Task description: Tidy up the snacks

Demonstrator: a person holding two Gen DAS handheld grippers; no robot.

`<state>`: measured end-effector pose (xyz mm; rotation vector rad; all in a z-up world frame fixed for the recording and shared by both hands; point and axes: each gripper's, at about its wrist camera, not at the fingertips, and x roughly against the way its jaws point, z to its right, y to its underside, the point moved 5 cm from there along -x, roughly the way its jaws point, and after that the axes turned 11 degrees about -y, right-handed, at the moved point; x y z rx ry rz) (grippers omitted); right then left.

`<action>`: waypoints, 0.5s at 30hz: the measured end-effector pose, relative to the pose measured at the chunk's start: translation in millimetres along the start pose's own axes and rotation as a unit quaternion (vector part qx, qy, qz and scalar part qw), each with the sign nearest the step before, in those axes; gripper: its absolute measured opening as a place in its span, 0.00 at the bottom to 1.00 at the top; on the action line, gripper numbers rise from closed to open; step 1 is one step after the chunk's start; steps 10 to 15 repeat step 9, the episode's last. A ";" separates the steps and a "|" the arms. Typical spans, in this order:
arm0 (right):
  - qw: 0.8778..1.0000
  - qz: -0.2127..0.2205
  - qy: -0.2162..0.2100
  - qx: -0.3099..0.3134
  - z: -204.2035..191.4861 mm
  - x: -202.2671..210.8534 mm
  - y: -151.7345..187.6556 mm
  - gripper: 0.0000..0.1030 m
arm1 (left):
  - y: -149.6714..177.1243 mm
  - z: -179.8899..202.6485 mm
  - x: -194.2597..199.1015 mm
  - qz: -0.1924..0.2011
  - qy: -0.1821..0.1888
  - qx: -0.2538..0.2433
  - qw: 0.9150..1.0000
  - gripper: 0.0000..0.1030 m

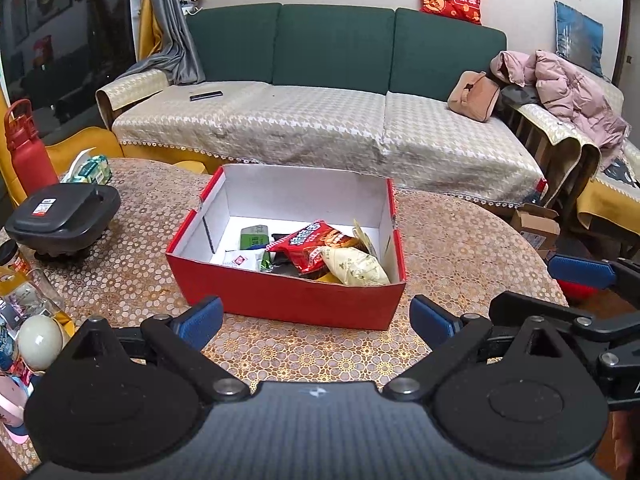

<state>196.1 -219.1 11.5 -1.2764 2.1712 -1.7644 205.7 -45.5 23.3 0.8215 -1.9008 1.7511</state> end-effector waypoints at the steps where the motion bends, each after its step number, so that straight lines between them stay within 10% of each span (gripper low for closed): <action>1: 1.000 -0.001 0.001 -0.001 0.6 0.5 0.6 1.00 | 0.6 0.9 -0.4 0.000 0.002 0.000 1.000 0.97; 15: 1.000 -0.012 0.005 -0.007 2.7 -2.0 7.4 1.00 | 11.2 0.0 -4.8 -0.012 0.011 0.004 1.000 0.97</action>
